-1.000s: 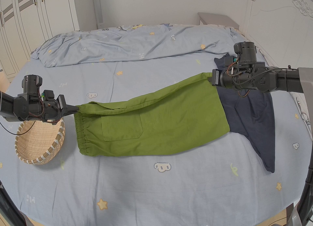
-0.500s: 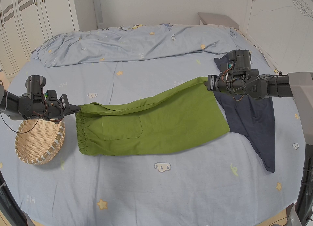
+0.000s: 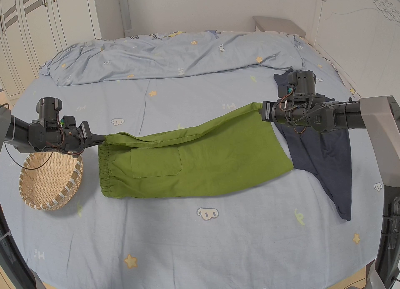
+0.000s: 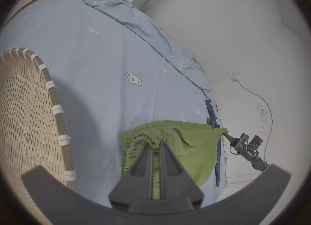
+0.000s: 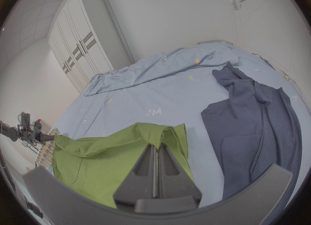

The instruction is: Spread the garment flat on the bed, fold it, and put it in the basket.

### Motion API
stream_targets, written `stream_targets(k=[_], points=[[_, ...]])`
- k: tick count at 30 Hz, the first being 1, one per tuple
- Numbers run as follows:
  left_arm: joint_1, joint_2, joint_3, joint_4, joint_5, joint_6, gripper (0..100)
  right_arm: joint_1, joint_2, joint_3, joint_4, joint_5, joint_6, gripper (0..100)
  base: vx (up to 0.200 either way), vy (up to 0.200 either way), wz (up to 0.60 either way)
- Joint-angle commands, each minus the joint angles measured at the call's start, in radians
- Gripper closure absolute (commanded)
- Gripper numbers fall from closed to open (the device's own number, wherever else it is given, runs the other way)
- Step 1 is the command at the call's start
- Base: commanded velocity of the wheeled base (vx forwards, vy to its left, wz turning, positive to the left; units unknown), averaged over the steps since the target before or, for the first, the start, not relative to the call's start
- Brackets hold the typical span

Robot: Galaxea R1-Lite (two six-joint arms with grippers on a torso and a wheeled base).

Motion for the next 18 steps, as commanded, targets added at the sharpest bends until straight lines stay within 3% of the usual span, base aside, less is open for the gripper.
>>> stream_targets(k=[1, 2, 3, 18], points=[[-0.001, 0.019, -0.006, -0.001, 0.000, 0.001, 100, 0.002, 0.015, -0.003, 0.002, 0.000, 0.000, 0, 0.000, 0.000, 0.00], [-0.011, 0.024, -0.009, -0.001, 0.000, -0.001, 100, 0.005, 0.016, -0.003, 0.000, 0.001, -0.002, 0, 0.000, 0.000, 0.00], [-0.014, 0.024, -0.009, -0.001, 0.000, -0.001, 0, 0.007, 0.018, -0.001, 0.000, 0.001, 0.000, 0, 0.000, 0.000, 0.00], [-0.098, 0.051, -0.064, -0.004, 0.044, -0.033, 0, 0.005, -0.002, 0.065, 0.002, 0.000, 0.007, 0, 0.000, 0.000, 0.00]])
